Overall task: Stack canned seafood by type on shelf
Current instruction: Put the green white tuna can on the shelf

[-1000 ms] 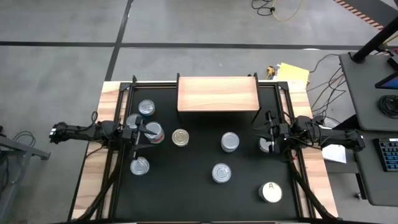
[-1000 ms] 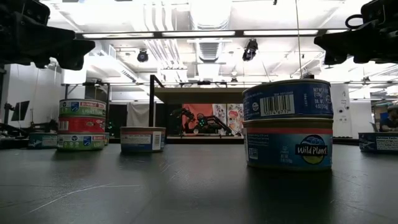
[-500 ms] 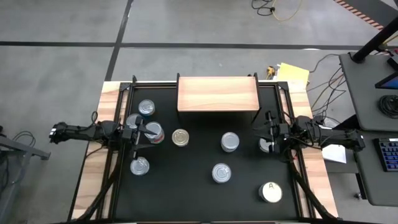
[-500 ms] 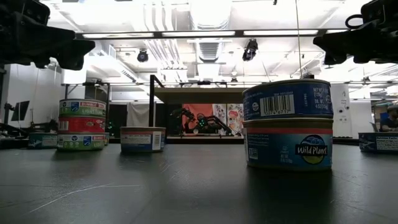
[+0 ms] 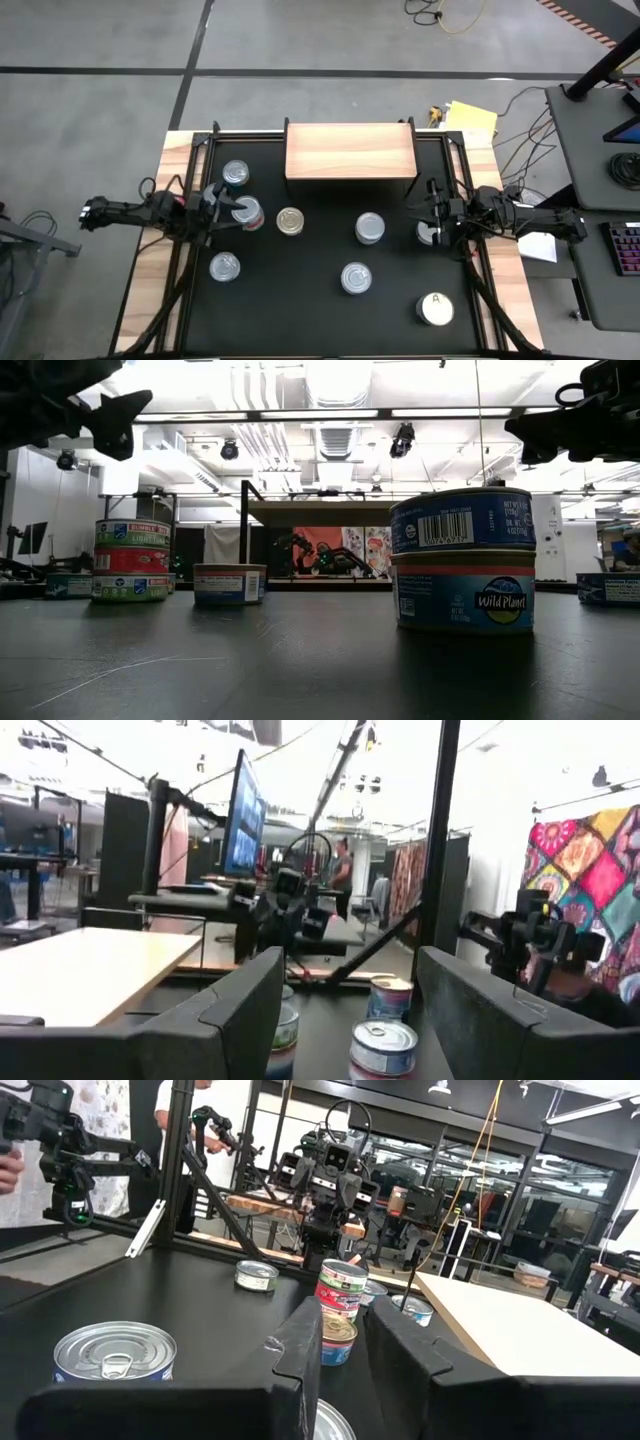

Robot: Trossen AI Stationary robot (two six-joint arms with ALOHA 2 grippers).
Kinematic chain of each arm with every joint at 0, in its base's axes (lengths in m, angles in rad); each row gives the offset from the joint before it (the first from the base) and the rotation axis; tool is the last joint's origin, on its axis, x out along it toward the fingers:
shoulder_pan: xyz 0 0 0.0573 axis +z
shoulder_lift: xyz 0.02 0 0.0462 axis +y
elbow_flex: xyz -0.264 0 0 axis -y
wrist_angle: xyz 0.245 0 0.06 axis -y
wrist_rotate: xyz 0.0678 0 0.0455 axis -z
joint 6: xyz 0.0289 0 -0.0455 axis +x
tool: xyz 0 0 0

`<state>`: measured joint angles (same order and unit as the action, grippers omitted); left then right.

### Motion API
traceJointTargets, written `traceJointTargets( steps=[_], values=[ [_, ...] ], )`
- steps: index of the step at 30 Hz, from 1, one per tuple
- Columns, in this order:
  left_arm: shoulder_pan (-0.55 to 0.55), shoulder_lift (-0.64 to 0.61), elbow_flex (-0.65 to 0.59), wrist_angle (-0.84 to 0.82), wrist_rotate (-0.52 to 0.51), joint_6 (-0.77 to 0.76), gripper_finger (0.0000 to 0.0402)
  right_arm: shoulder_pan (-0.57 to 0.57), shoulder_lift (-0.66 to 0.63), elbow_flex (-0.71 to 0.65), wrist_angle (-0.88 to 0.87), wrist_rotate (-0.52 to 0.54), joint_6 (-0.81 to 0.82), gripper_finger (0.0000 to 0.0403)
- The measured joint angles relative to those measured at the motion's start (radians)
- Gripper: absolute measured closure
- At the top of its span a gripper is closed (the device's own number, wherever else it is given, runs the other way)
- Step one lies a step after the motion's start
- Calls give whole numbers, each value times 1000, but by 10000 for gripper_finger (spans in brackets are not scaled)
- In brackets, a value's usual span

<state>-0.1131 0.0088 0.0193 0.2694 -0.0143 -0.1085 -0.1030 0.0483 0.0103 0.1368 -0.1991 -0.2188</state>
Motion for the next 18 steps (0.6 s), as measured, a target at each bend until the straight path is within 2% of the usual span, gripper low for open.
traceJointTargets(
  steps=[11, 18],
  values=[
    [0, 0, 0, 19, -32, 36, 184, 0, 0, 0, -1, 0, 17, 327],
    [0, 2, 0, 39, -50, -41, 184, 0, 0, 1, 130, 31, 235, 313]
  ],
)
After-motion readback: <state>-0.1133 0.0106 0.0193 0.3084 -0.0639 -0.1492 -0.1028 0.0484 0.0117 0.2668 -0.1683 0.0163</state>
